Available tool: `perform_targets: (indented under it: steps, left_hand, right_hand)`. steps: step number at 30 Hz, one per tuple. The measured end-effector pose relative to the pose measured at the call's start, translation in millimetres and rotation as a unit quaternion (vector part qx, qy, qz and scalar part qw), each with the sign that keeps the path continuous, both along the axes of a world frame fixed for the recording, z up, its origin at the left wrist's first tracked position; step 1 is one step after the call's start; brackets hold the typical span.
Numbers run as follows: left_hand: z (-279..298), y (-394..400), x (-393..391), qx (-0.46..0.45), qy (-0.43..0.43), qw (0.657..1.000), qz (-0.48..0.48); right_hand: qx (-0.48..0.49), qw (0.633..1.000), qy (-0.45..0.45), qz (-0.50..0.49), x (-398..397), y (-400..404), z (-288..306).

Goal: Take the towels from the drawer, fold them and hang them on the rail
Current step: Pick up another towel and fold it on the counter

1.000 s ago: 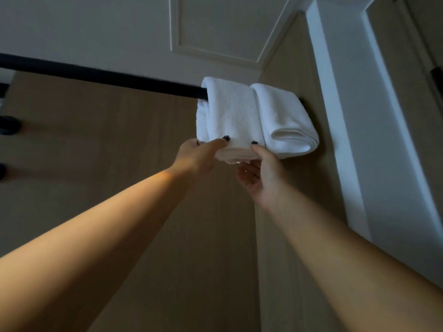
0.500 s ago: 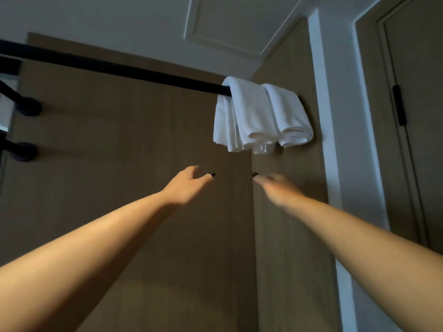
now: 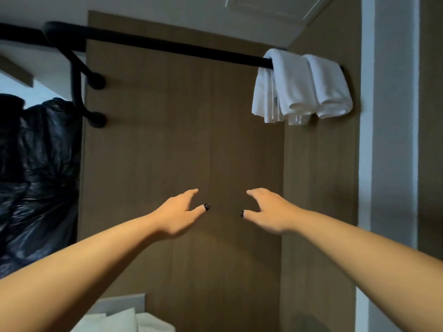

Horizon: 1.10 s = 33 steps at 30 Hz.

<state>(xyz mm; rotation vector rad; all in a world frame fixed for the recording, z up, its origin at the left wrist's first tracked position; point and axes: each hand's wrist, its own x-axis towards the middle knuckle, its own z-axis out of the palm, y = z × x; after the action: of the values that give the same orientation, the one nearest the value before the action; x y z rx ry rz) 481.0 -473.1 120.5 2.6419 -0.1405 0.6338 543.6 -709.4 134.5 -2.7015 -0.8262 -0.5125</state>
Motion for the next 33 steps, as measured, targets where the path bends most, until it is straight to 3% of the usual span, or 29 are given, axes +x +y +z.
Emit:
perform_targets:
  steps: [6,17,33]
  left_hand:
    - [-57.1,28.8,-46.9,0.018,0.058,0.997,0.045]
    - [-133.2,102.5,-129.4,0.020,0.137,0.985,0.098]
    - [-225.4,303.7,-129.4,0.017,0.196,0.978,0.073]
  right_hand:
    - [-0.091,0.993,0.048,0.051,-26.4,32.6,-42.6]
    - [-0.119,0.981,0.068,0.136,-83.7,131.6,-127.0]
    - [-0.107,0.973,0.156,0.131,-80.8,296.6,-222.3]
